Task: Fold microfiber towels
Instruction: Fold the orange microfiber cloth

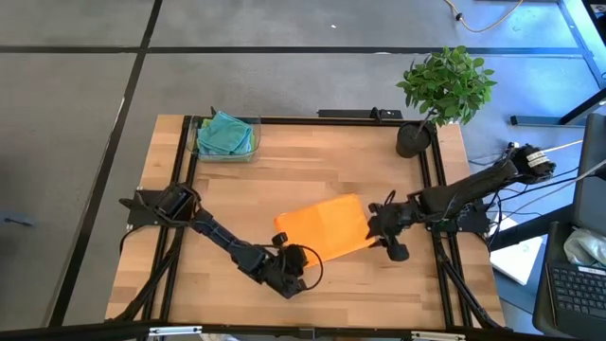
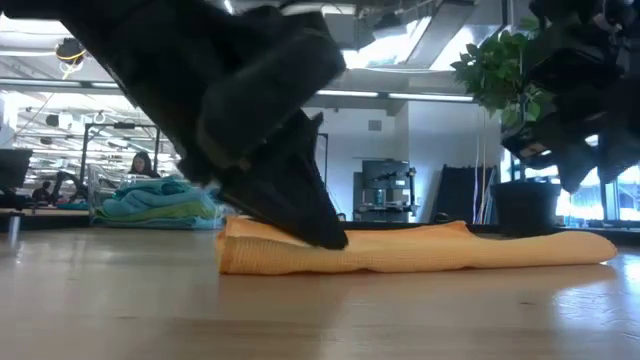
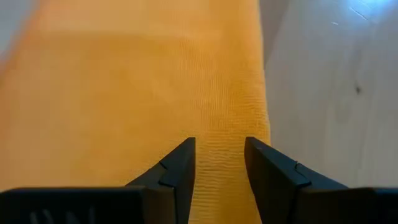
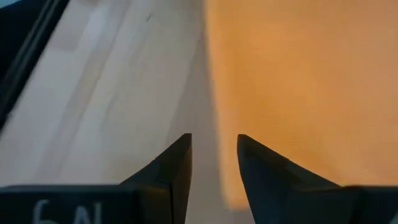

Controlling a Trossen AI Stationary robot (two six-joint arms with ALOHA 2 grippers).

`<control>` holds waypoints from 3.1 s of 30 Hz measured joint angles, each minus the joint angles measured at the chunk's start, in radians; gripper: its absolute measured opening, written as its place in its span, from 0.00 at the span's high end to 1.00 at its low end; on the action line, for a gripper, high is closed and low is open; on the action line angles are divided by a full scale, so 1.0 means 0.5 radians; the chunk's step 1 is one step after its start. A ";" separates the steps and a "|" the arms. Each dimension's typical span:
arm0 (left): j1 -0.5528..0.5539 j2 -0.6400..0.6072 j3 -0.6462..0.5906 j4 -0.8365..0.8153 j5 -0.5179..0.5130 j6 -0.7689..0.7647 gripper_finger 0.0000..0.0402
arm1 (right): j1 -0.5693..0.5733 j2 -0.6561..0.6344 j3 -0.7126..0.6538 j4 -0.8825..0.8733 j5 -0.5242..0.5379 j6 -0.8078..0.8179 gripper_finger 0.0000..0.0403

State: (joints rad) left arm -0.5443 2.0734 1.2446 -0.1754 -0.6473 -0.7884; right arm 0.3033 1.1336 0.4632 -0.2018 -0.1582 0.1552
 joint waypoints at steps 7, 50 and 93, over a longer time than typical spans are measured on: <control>-0.069 -0.061 0.000 -0.094 -0.549 0.657 0.68 | 0.020 -0.004 -0.053 0.479 0.386 -0.193 0.68; 0.202 -0.062 0.006 -0.749 0.050 -1.127 0.69 | -0.541 0.729 0.053 0.703 0.647 -0.635 0.68; -0.044 -0.203 -0.003 -0.506 0.039 -1.105 0.69 | 0.509 0.914 0.495 0.590 0.529 -0.486 0.68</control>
State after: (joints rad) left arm -0.5664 1.9717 1.2430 -0.4283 -0.6275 -1.3408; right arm 0.5576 1.5905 0.7106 0.0935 0.1061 -0.0880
